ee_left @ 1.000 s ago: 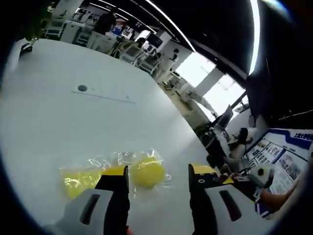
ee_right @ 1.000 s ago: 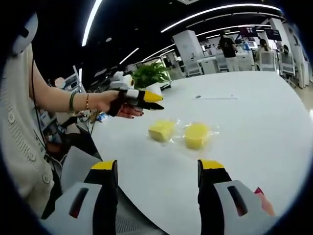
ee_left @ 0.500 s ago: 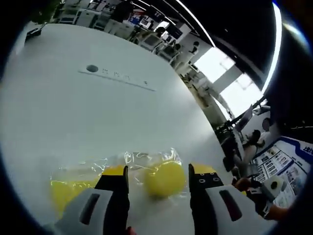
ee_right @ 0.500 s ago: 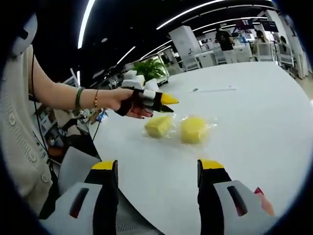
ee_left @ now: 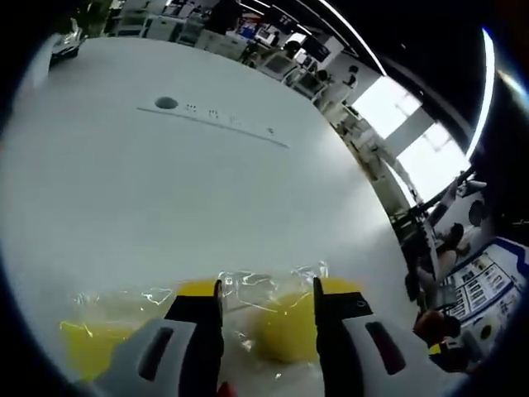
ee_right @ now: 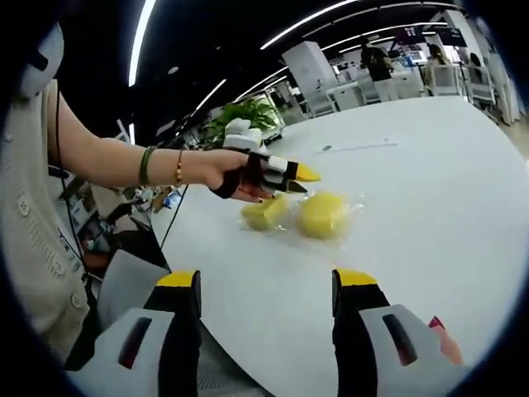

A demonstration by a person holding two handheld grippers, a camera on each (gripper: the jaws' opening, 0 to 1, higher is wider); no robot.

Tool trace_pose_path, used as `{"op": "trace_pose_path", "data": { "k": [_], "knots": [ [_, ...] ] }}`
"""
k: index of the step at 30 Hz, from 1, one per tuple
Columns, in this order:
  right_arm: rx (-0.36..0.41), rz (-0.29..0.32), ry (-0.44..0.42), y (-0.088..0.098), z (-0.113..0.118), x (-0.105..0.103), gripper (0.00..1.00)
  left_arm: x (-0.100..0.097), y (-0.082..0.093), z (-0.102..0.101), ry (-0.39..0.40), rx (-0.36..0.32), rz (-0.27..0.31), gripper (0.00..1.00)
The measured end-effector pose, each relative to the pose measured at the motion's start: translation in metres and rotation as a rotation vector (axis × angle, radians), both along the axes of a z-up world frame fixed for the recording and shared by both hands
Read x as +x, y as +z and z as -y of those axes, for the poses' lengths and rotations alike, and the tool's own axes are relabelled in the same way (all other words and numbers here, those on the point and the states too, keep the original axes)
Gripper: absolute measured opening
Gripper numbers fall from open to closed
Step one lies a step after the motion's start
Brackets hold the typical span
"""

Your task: Compare the silicone blocks by pressing each to a similar depth, holding the contact briefly, and releasing to observe deformation and rebound differences across the visible hardness samples.

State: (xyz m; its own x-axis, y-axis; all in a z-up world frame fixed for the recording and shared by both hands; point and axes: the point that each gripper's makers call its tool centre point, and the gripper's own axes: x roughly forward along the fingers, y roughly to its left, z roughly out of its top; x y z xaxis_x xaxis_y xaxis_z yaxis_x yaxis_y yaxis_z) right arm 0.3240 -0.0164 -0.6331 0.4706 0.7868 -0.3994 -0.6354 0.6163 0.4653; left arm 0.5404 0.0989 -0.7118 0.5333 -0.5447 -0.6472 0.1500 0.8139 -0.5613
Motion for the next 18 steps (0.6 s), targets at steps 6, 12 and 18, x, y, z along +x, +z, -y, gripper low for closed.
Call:
{"op": "trace_pose_path", "data": {
  "k": [6,12,18],
  "knots": [
    [0.006,-0.003,0.0,-0.001,-0.002,0.002,0.59,0.003,-0.012,-0.01,0.073,0.043,-0.065,0.44],
    [-0.002,-0.01,0.011,-0.006,-0.004,0.002,0.58,-0.003,-0.021,-0.002,0.023,0.037,-0.098,0.31],
    [-0.003,-0.01,0.003,-0.007,-0.001,0.005,0.57,-0.001,-0.027,-0.006,0.048,0.041,-0.134,0.2]
  ]
}}
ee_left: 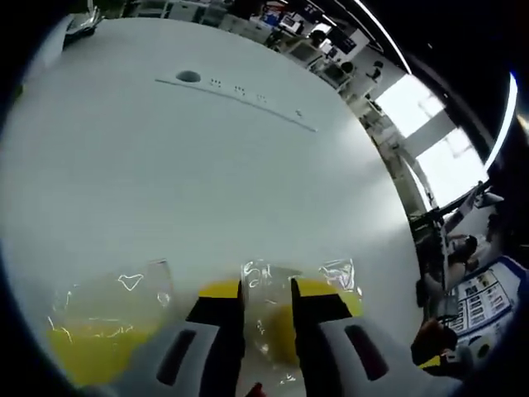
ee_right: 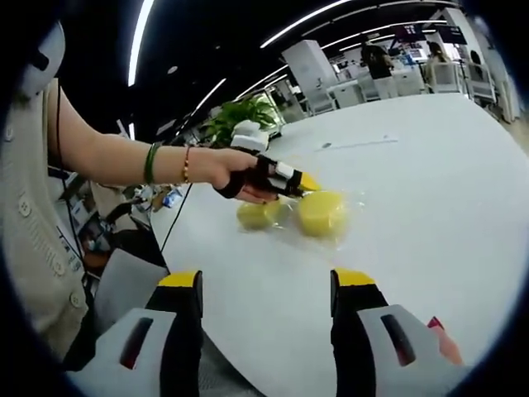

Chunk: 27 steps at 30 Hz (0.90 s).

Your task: Compare the silicone blocks by pressing each to a similar depth, holding the contact briefly, and releasing to observe deformation and rebound differences across the visible hardness samples.

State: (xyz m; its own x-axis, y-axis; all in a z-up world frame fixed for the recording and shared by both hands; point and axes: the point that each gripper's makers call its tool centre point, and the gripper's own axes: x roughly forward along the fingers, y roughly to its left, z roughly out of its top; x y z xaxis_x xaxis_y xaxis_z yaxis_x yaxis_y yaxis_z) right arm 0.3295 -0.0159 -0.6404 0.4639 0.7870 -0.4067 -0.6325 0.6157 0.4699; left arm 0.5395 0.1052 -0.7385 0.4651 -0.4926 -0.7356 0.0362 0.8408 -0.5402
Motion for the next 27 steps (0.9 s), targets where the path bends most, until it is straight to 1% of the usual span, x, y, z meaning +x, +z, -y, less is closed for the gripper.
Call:
{"op": "trace_pose_path", "data": {
  "k": [5,6,7,8,12,14,17,20,21,22,23,24,25,27],
  "knots": [
    [-0.004,-0.004,-0.004,-0.003,0.002,0.002,0.57,0.001,0.0,0.002,-0.003,-0.016,-0.015,0.16],
    [-0.007,-0.006,-0.003,-0.004,0.002,0.002,0.56,0.002,0.0,0.002,-0.012,-0.014,-0.006,0.11],
    [-0.009,-0.006,-0.002,-0.004,0.002,0.002,0.56,0.004,0.002,0.003,-0.03,-0.018,0.017,0.08],
    [-0.009,-0.006,-0.002,-0.005,0.002,0.002,0.56,0.005,0.002,0.003,-0.025,-0.017,0.012,0.07],
    [-0.011,-0.008,-0.004,-0.006,0.002,0.003,0.56,0.006,0.004,0.006,-0.057,-0.013,0.032,0.01],
    [-0.016,-0.009,-0.002,-0.007,0.002,0.003,0.55,0.006,0.005,0.006,-0.048,-0.024,0.029,0.0],
    [-0.011,-0.007,-0.004,-0.006,0.002,0.004,0.55,0.005,0.01,0.007,-0.058,-0.025,0.045,0.0],
    [-0.018,0.0,0.0,-0.004,0.002,0.005,0.55,0.005,0.019,0.009,-0.095,-0.02,0.096,0.0],
    [-0.02,0.001,0.0,-0.004,0.002,0.005,0.55,0.003,0.022,0.008,-0.089,-0.022,0.093,0.0],
    [-0.018,0.003,0.0,-0.003,0.001,0.005,0.55,0.004,0.026,0.009,-0.093,-0.028,0.112,0.0],
    [-0.016,0.006,0.0,-0.001,0.001,0.006,0.55,0.004,0.031,0.01,-0.113,-0.025,0.142,0.0],
    [-0.015,0.011,0.0,0.0,0.0,0.006,0.55,0.003,0.034,0.01,-0.107,-0.019,0.152,0.0],
    [-0.015,0.013,0.001,0.002,0.0,0.007,0.55,0.004,0.041,0.012,-0.132,-0.004,0.204,0.0],
    [-0.018,0.019,0.006,0.004,-0.002,0.007,0.55,0.002,0.054,0.017,-0.147,-0.009,0.259,0.0]
  ]
}}
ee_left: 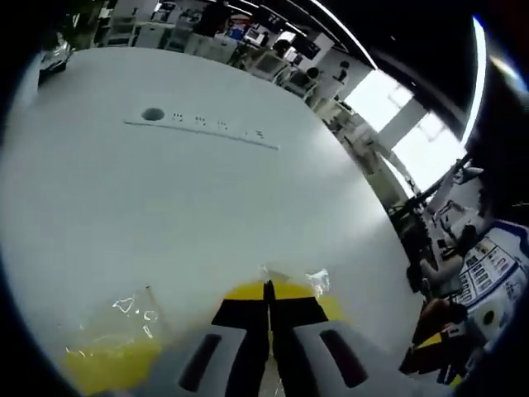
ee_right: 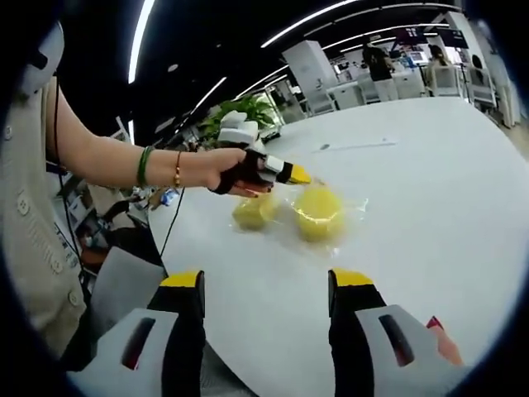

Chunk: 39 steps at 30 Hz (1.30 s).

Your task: Compare the silicone blocks by pressing each to a similar depth, holding the contact briefly, and releasing to observe deformation and rebound differences across the visible hardness samples.

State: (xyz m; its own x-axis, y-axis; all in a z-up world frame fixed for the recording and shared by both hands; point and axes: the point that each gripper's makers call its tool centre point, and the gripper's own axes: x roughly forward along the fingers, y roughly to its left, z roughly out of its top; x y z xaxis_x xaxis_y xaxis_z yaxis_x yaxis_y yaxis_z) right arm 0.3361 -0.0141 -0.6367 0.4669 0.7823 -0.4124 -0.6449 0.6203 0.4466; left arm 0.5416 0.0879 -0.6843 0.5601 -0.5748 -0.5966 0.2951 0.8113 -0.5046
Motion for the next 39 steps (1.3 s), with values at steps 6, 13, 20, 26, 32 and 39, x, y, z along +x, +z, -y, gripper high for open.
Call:
{"op": "trace_pose_path", "data": {
  "k": [6,13,20,26,32,39],
  "knots": [
    [-0.011,0.014,0.014,0.005,-0.002,-0.003,0.55,-0.01,0.025,0.011,-0.08,0.049,0.121,0.0],
    [-0.021,0.026,0.021,0.011,-0.001,-0.007,0.55,-0.022,0.057,0.022,-0.095,0.009,0.193,0.0],
    [-0.02,0.051,0.019,0.021,0.0,-0.009,0.55,-0.033,0.079,0.027,-0.105,-0.013,0.234,0.0],
    [-0.029,0.082,0.017,0.032,0.0,-0.01,0.55,-0.047,0.097,0.03,-0.142,-0.004,0.278,0.0],
    [-0.048,0.117,0.019,0.044,0.0,-0.012,0.56,-0.056,0.112,0.027,-0.151,-0.009,0.299,0.0],
    [-0.086,0.171,0.039,0.064,-0.003,-0.009,0.57,-0.068,0.134,0.015,-0.168,-0.002,0.349,0.0]
  ]
}}
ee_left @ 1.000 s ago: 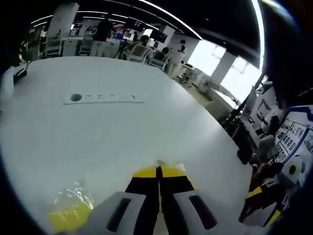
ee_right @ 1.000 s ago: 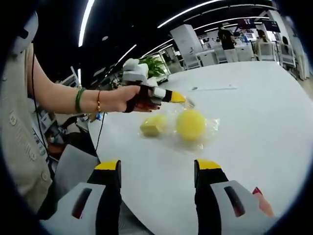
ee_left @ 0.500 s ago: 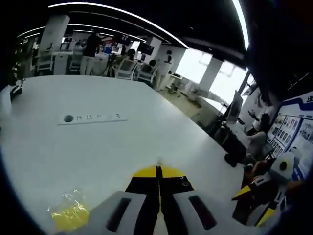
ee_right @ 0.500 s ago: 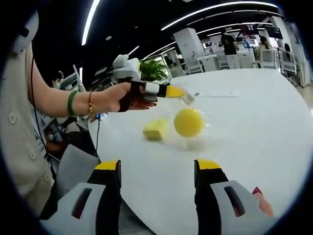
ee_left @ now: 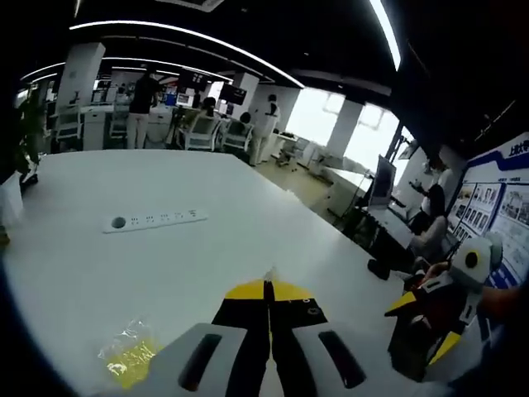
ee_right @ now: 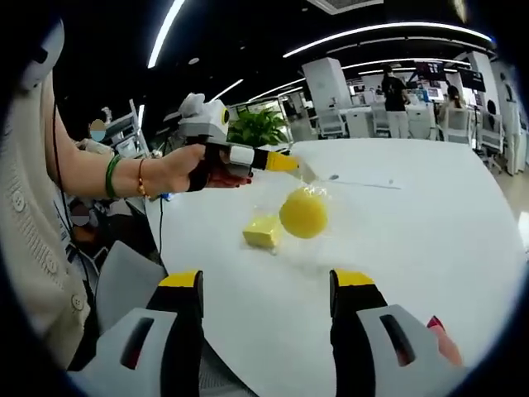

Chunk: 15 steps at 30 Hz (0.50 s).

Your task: Compare the silicone blocks by pressing each to a similar depth, holding the contact briefly, and releasing to observe deformation and rebound differences across the visible hardness samples.

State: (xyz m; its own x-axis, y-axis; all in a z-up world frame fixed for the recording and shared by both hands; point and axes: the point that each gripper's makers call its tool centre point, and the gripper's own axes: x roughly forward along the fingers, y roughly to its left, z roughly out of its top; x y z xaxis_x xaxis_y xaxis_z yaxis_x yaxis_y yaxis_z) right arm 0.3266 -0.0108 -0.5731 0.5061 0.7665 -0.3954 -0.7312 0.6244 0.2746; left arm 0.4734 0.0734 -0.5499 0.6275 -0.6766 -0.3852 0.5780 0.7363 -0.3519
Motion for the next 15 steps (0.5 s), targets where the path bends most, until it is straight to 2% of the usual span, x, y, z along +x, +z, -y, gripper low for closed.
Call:
{"op": "trace_pose_path", "data": {
  "k": [8,15],
  "knots": [
    [-0.048,0.054,0.057,0.022,-0.018,0.0,0.58,-0.021,0.028,-0.03,-0.031,0.015,0.06,0.0],
    [-0.097,0.096,0.18,0.041,-0.041,0.006,0.6,-0.042,0.046,-0.055,-0.112,0.061,0.103,0.0]
  ]
}}
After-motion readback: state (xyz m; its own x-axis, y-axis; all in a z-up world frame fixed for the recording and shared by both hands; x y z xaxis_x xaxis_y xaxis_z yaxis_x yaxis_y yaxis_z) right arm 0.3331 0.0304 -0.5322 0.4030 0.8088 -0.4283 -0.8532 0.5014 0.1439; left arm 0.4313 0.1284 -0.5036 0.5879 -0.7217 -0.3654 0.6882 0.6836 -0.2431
